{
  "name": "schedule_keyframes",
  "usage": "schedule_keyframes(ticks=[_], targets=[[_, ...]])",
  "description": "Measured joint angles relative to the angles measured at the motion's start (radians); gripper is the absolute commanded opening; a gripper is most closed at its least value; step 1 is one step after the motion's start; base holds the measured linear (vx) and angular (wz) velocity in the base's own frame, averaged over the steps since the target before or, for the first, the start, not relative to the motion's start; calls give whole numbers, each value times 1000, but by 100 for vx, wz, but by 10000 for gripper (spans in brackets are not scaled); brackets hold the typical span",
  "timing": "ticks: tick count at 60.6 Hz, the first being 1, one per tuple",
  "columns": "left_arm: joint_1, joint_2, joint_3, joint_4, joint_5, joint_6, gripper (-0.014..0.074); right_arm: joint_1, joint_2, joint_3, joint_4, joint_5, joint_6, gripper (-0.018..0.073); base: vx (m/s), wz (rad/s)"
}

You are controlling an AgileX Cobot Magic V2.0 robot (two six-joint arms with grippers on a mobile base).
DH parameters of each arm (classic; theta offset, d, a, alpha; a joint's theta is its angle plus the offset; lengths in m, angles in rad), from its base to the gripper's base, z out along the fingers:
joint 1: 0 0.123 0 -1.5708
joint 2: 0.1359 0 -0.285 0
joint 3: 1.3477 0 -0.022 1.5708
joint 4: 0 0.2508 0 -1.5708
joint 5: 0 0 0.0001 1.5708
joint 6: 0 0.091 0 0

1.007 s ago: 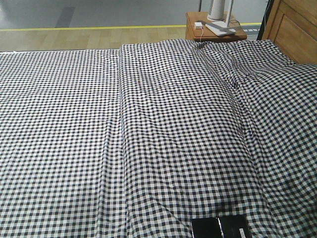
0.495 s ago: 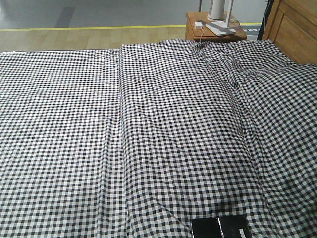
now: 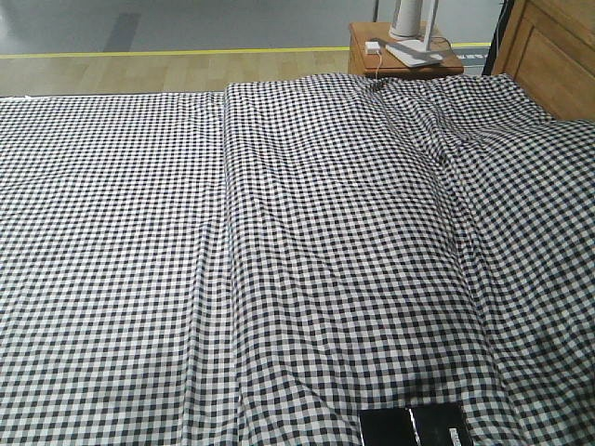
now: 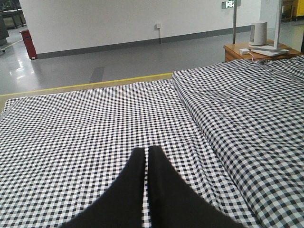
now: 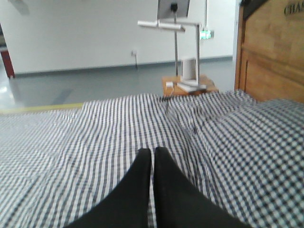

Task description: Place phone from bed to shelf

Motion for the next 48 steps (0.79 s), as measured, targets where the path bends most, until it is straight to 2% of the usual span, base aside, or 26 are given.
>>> schedule_keyframes(ticks=[12,17,31,48], targets=[[0,0,0,0,0,0,1,0,0,-1,0,-286,0,-5,0,0],[0,0,0,0,0,0,1,0,0,-36,0,-323,-2,-5,0,0],[0,0,0,0,0,0,1,0,14,-290,0,-291,-58,-5,0,0],[0,0,0,0,0,0,1,0,242,-621,0,-99,-67,-5,0,0]])
